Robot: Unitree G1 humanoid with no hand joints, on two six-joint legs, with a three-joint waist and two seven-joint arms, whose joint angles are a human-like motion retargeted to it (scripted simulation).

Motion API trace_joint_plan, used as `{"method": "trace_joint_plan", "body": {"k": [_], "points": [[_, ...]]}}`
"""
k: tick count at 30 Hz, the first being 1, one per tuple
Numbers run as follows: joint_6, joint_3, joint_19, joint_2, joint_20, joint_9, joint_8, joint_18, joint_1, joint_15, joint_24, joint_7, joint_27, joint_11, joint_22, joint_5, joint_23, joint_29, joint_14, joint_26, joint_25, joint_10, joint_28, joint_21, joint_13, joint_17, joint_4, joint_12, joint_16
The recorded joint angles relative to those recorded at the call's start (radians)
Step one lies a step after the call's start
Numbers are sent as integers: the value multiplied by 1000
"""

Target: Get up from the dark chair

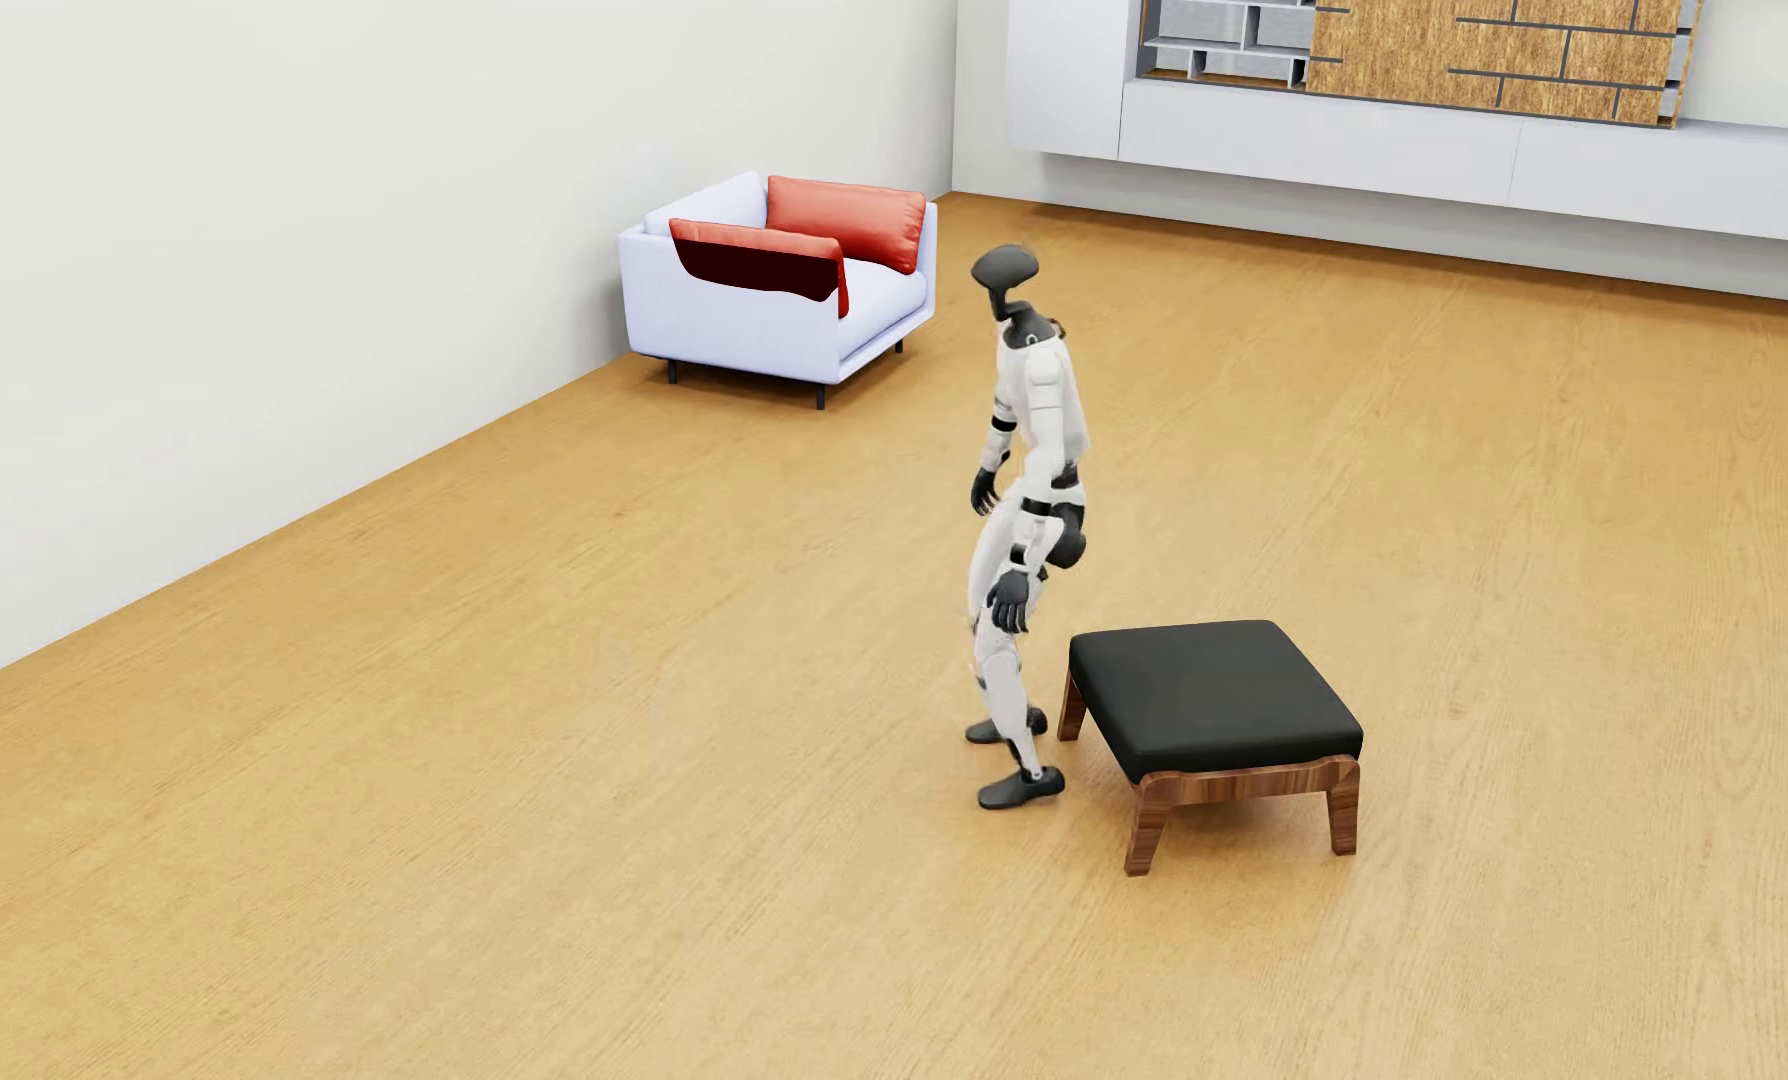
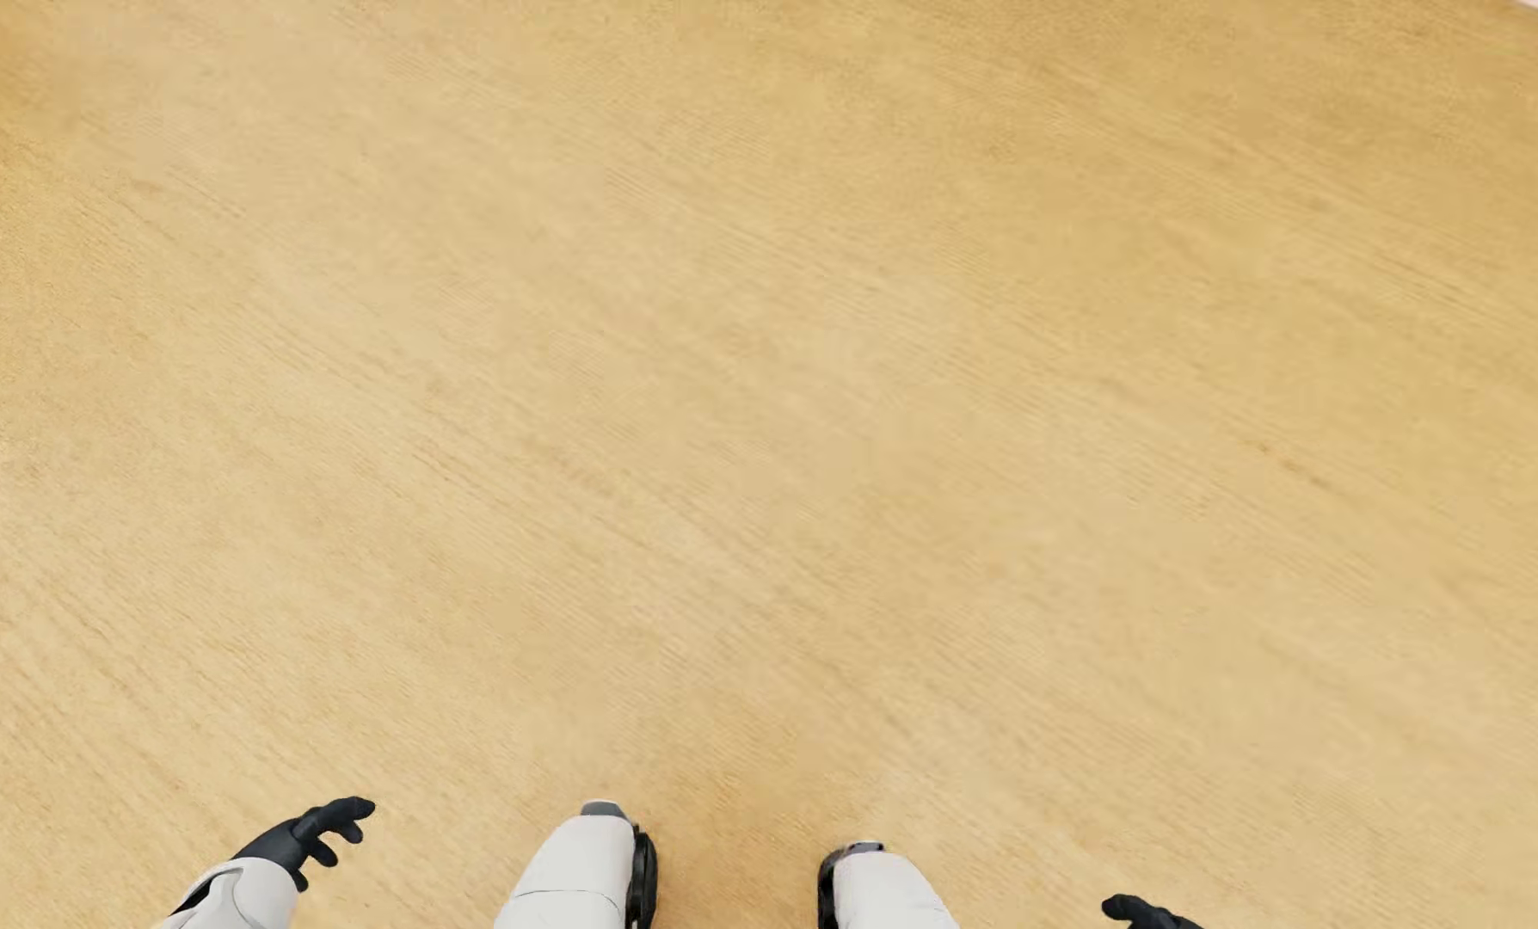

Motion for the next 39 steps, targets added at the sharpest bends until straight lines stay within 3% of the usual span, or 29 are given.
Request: {"method": "trace_joint_plan", "body": {"k": [1,3,9,11,13,15,16,19,22,24,26,28,29,31,32,35,37,39], "points": [[-1,8,13,71,10,-21,-23,-52,2,16,1,7,3,-80,6,-11,8,-7,33,3,5,18,-4,-25,27,-4,14,12,2],[-8,26,31,205,29,-47,-74,-76,16,29,-1,29,11,-206,10,-35,33,-18,64,5,13,7,-1,-54,67,-13,38,29,4],[-25,29,61,468,44,-124,-158,26,87,-17,-4,58,-1,-363,38,-82,63,-14,76,14,19,-438,-19,-105,57,-14,91,54,23],[-33,34,98,538,49,-136,-175,18,111,-5,6,83,-15,-368,43,-118,40,-36,99,15,33,-413,-28,-118,53,-18,83,57,20],[-39,39,173,557,42,-141,-185,47,139,64,16,96,-32,-276,46,-182,17,-65,151,11,50,-376,-28,-133,65,-27,38,61,-2],[-45,22,231,460,17,-144,-144,132,230,224,34,100,-28,-16,37,-226,6,-66,121,16,48,-421,-25,-158,76,-23,-4,73,-2],[-53,3,223,385,0,-132,-117,168,288,285,46,111,-27,134,27,-230,3,-77,129,17,53,-471,-21,-179,75,-11,-23,69,10],[-48,-62,175,163,-65,-97,-41,186,399,173,39,123,-19,365,26,-154,4,-77,96,19,39,-524,8,-239,105,29,-44,33,37],[-46,-108,122,-4,-60,-90,-1,182,507,127,4,128,-4,136,19,-35,30,-26,29,5,15,-584,13,-261,124,59,-50,12,67],[-48,-125,107,-26,-76,-93,-5,183,580,199,-7,135,-10,-184,25,35,54,-42,-7,-8,39,-615,26,-267,136,74,-58,11,82],[-52,-134,115,4,-89,-110,-30,189,644,299,-5,150,-2,-408,36,52,62,-38,-20,-10,48,-610,17,-278,165,67,-76,14,76],[-46,-127,125,54,-66,-133,-62,181,687,289,13,156,11,-371,36,30,75,-27,-27,-4,46,-515,4,-294,203,41,-92,27,52],[-32,-116,111,89,-48,-141,-62,141,678,307,8,162,16,-374,32,30,84,-34,-12,-3,56,-402,15,-293,213,30,-77,38,38],[-13,-87,68,167,-23,-136,-44,-83,578,282,-29,174,25,-339,28,42,100,-32,155,9,77,-46,13,-267,203,24,5,66,25],[-5,-73,39,213,-30,-125,-53,-129,506,246,-44,175,26,-333,26,42,81,-42,215,15,93,137,0,-263,196,19,46,68,21],[-11,-38,43,315,-28,-114,-54,-62,353,189,-52,138,0,-332,49,16,45,-87,106,23,102,268,7,-244,154,20,88,85,4],[-11,-19,73,346,3,-135,-47,-20,306,155,-58,111,-18,-333,49,-17,9,-103,79,19,102,70,0,-218,141,15,96,105,-5],[-3,-17,97,330,30,-146,-24,-4,299,102,-51,68,-29,-271,51,-52,-5,-112,141,15,95,-212,2,-169,119,7,102,123,-7]]}}
